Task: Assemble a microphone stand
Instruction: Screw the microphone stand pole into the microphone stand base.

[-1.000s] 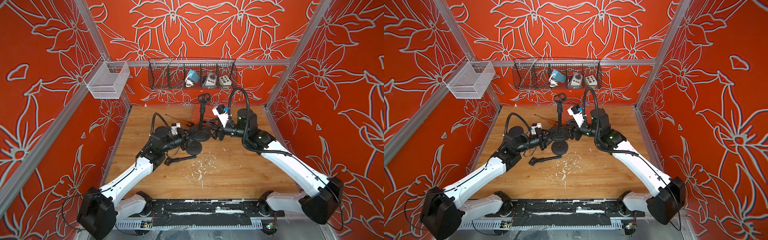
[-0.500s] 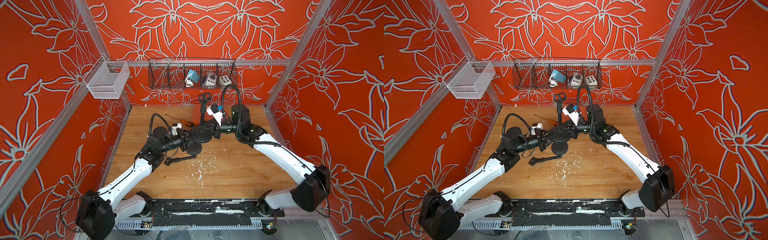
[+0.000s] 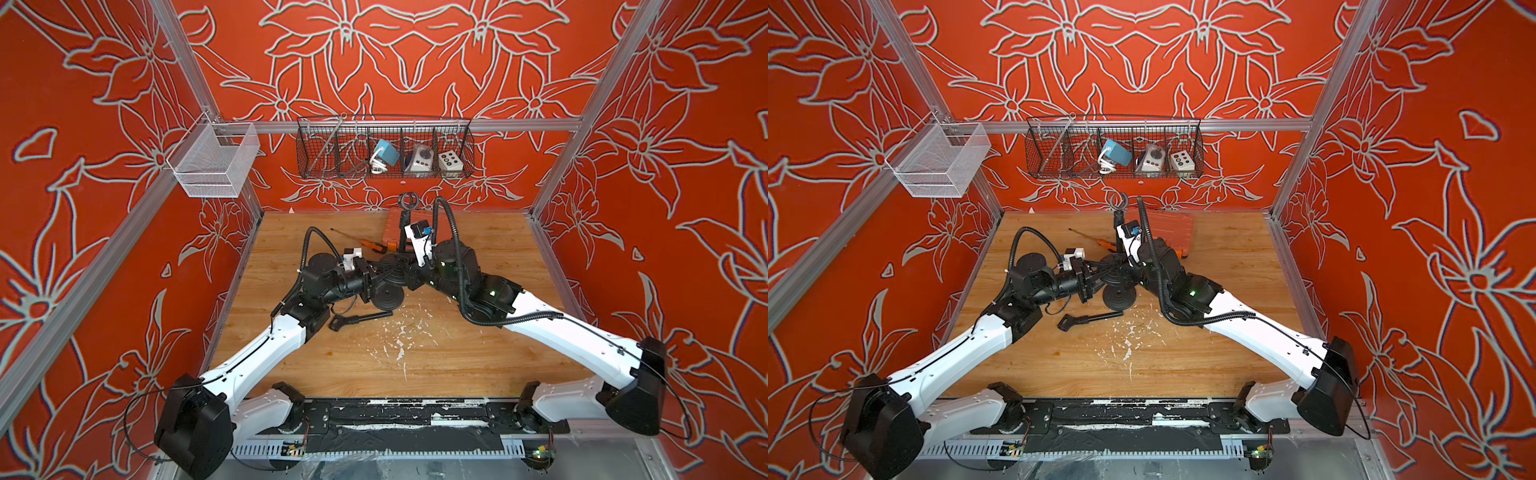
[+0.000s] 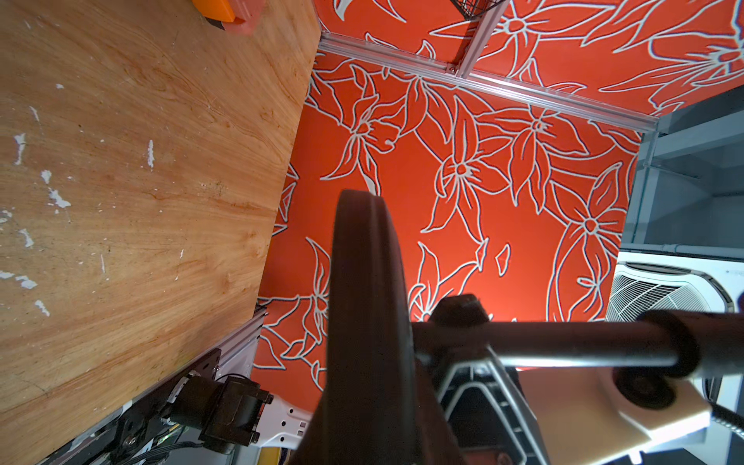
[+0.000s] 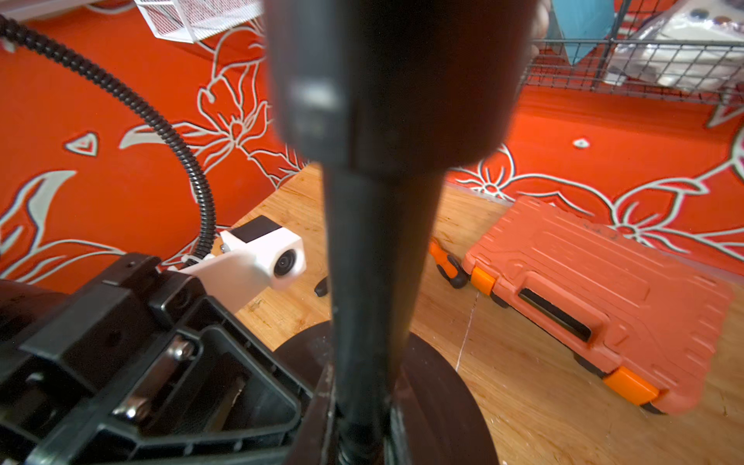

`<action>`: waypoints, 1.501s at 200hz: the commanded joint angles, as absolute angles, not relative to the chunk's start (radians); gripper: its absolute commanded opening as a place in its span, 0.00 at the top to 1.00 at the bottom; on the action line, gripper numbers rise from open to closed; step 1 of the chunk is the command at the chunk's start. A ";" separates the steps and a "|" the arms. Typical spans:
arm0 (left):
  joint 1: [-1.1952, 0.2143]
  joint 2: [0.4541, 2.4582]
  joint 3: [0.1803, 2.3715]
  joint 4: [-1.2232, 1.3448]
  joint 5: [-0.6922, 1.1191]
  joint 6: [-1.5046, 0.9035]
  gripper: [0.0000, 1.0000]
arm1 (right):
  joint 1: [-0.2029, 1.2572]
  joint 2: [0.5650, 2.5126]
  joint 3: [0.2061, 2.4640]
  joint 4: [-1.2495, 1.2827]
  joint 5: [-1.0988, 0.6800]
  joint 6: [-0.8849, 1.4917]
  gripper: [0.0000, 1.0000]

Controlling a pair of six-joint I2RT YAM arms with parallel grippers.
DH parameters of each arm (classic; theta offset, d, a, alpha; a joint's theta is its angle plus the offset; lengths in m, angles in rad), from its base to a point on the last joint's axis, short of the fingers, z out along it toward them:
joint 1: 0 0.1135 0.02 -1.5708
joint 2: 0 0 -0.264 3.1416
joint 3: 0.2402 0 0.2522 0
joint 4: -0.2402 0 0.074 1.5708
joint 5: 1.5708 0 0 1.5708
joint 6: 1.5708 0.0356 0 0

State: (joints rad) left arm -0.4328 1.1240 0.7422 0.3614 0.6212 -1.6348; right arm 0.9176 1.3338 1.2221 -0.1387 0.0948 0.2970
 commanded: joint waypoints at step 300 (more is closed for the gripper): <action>-0.416 1.118 0.789 0.480 0.690 -1.625 1.00 | 0.908 1.364 1.229 -0.299 0.398 0.326 1.00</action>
